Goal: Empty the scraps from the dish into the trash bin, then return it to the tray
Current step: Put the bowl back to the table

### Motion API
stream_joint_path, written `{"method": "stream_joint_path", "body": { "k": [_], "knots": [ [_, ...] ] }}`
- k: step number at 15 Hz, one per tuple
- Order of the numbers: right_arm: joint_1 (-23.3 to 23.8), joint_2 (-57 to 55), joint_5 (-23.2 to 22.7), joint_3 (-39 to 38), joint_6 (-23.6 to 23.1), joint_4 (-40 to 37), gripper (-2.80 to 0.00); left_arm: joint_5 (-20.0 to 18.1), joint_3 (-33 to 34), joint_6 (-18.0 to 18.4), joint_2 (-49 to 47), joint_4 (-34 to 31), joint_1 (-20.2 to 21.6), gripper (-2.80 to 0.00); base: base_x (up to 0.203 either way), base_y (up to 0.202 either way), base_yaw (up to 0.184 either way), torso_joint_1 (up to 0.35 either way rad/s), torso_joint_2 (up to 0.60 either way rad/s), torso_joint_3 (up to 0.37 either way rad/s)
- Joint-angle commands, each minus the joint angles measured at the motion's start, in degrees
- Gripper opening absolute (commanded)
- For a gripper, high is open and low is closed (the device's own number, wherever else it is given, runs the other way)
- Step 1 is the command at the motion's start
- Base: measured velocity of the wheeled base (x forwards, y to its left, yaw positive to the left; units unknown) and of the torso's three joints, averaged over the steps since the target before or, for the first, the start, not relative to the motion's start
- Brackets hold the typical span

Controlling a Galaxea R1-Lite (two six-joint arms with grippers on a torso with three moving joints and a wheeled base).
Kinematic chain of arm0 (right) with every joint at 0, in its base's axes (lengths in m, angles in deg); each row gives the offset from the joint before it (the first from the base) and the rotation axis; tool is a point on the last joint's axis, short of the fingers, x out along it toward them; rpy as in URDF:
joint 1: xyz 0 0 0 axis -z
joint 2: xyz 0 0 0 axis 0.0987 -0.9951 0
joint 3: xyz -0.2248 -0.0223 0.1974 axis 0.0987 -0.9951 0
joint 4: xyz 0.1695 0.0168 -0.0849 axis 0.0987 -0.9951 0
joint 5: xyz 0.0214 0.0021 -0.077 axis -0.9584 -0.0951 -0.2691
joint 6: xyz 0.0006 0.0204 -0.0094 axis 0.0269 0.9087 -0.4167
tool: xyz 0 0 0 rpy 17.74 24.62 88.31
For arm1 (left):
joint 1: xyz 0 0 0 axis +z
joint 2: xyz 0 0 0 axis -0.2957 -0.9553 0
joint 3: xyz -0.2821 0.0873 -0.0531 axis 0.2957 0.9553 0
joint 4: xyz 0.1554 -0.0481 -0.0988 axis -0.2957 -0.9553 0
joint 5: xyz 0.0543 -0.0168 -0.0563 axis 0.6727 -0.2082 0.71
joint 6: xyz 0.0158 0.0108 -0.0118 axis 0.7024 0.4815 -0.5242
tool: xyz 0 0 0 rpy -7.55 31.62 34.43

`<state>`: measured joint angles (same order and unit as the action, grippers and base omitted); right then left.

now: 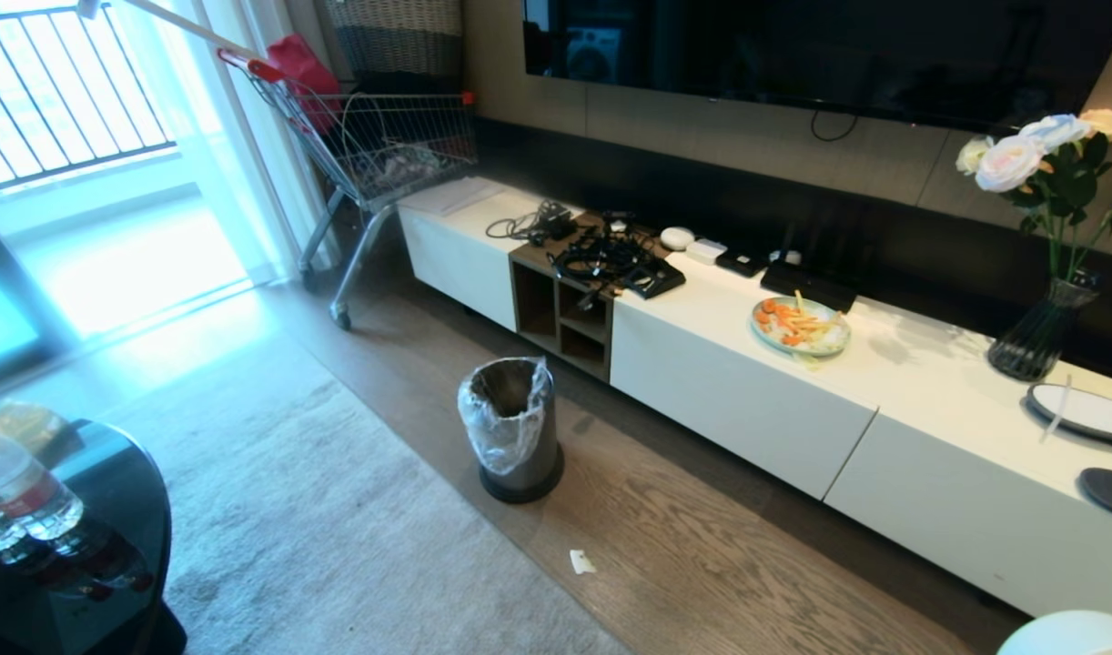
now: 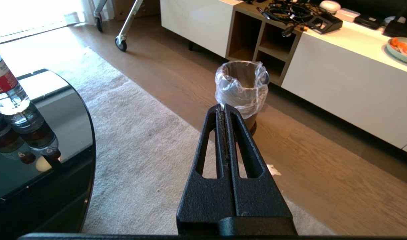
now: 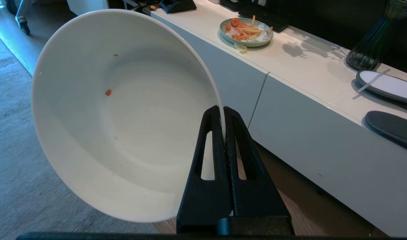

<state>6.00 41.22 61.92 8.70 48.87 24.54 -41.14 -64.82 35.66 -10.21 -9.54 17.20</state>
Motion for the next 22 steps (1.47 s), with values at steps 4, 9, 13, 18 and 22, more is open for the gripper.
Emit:
{"method": "stream_joint_path", "body": {
  "k": [4,9,13,18,22],
  "knots": [
    [0.0,-0.1,0.0,0.0,-0.1,0.0,-2.80,0.0,0.0,0.0,0.0,0.0,0.0,-2.80,0.000,0.000,0.000,0.000,0.00,0.000],
    [0.0,-0.1,0.0,0.0,0.6,0.0,-2.80,0.0,0.0,0.0,0.0,0.0,0.0,-2.80,0.000,-0.001,0.014,0.000,0.00,0.001],
    [0.0,-0.1,0.0,0.0,0.5,0.0,-2.80,0.0,0.0,0.0,0.0,0.0,0.0,-2.80,0.001,-0.008,0.153,0.004,0.00,0.003],
    [0.0,-0.1,0.1,0.0,1.0,0.0,-2.80,0.0,0.0,0.0,0.0,0.0,0.0,-2.80,0.001,-0.009,0.171,0.002,0.00,0.002],
    [0.0,-0.1,0.0,0.0,1.0,0.0,-2.80,0.0,0.0,0.0,0.0,0.0,0.0,-2.80,0.000,-0.008,0.170,0.003,0.00,0.003]
  ]
}}
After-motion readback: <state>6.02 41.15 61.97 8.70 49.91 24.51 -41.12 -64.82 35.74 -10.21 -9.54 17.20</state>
